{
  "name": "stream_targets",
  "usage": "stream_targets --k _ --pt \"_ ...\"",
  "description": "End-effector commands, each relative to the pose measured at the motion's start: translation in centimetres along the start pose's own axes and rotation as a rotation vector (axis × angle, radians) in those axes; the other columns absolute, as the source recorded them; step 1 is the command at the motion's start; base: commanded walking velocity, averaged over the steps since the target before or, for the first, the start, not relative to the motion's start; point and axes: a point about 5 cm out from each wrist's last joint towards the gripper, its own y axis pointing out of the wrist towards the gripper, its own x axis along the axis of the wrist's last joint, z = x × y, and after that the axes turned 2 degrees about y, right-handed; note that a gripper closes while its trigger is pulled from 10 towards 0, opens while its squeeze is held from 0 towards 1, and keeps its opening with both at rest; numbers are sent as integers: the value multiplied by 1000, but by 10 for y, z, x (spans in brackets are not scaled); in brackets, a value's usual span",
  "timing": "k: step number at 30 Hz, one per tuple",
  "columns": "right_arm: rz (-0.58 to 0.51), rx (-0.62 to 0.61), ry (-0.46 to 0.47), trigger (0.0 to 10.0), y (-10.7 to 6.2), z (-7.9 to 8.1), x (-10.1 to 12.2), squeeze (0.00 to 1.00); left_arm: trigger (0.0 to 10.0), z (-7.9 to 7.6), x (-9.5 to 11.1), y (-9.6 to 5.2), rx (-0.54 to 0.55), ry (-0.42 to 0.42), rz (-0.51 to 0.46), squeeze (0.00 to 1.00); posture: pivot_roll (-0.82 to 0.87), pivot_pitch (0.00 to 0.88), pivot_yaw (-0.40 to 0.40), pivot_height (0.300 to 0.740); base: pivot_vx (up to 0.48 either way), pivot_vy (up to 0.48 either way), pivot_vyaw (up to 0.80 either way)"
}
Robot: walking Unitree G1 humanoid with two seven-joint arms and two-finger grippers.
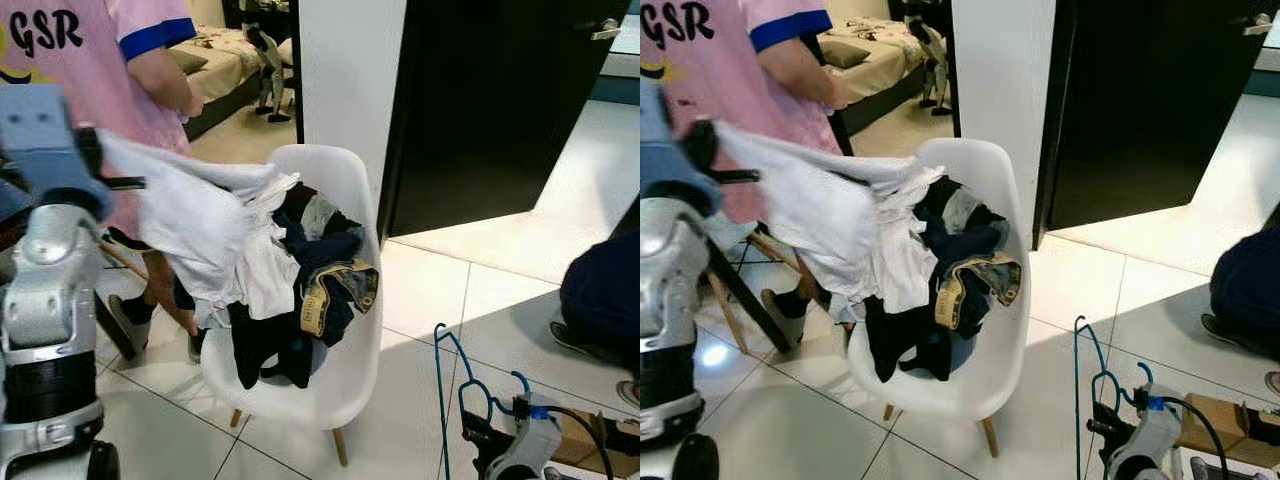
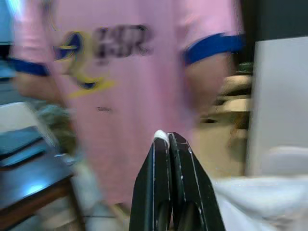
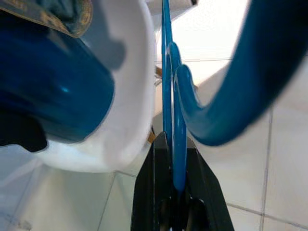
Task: Hang hanger
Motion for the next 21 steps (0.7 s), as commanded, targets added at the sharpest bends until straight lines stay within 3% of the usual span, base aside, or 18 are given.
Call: stream_targets --k 1,2,3,4,5,7,8,9,12,14,20,21 --pt "5 -10 15 10000 -2 -2 -3 0 0 30 -21 -4 124 41 75 0 -9 0 33 740 0 0 0" --pt "5 -10 15 10000 -2 -2 -3 0 0 30 -21 -4 124 41 75 0 -9 0 33 740 0 0 0" --pt "6 -9 16 10000 -2 -2 -4 0 0 44 -34 -8 171 55 121 0 -8 0 32 740 0 0 0" --pt "6 -9 16 10000 -2 -2 -4 0 0 44 -34 -8 171 55 121 0 -8 0 32 740 0 0 0" --pt "6 -8 16 10000 -2 -2 -4 0 0 50 -47 -13 187 61 170 0 -8 0 32 740 0 0 0" --pt "6 -8 16 10000 -2 -2 -4 0 0 50 -47 -13 187 61 170 0 -8 0 32 740 0 0 0" --pt "6 -8 16 10000 -2 -2 -4 0 0 50 -61 -19 183 70 215 0 -8 0 35 740 0 0 0" --pt "6 -8 16 10000 -2 -2 -4 0 0 50 -61 -19 183 70 215 0 -8 0 35 740 0 0 0" --pt "2 -10 16 10000 -2 -2 -3 0 0 40 -100 -37 163 80 348 0 -14 0 38 740 0 0 0" --pt "0 -10 17 10000 -2 -2 -3 0 0 38 -111 -43 165 74 392 0 -16 0 40 740 0 0 0" --pt "-1 -10 17 10000 -2 -2 -3 0 0 37 -124 -49 165 83 433 0 -17 0 41 740 0 0 0" --pt "-1 -10 17 10000 -2 -2 -3 0 0 39 -130 -53 173 96 450 43 -17 0 42 740 0 0 0"
